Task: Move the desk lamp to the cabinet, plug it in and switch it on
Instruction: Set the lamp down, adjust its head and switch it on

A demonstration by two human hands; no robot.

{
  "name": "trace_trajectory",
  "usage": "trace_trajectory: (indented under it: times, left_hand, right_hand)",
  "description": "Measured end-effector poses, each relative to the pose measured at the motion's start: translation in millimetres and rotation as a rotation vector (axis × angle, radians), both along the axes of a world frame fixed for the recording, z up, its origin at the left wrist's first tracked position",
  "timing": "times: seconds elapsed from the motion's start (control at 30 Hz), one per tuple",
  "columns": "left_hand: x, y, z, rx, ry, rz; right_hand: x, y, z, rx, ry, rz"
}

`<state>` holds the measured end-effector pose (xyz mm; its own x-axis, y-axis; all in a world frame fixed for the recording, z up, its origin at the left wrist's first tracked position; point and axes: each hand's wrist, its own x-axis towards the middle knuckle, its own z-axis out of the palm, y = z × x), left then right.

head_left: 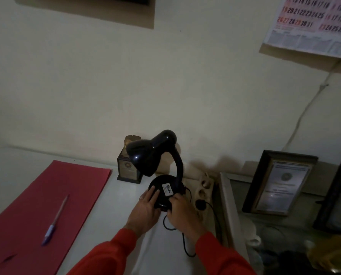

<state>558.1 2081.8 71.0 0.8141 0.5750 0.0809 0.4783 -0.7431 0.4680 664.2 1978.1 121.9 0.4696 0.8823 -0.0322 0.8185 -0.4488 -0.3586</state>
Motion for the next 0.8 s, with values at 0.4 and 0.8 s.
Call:
trace_trajectory:
  times: [0.4,0.8]
  left_hand:
    - [10.5,-4.2,8.1,0.133,0.148,0.06]
    - [-6.8,-8.9,30.6,0.024,0.231,0.004]
  right_hand:
    - [-0.7,-1.5,-12.9,-0.048,-0.195,0.042]
    - [1.2,-5.7,2.4,-0.076,-0.111,0.045]
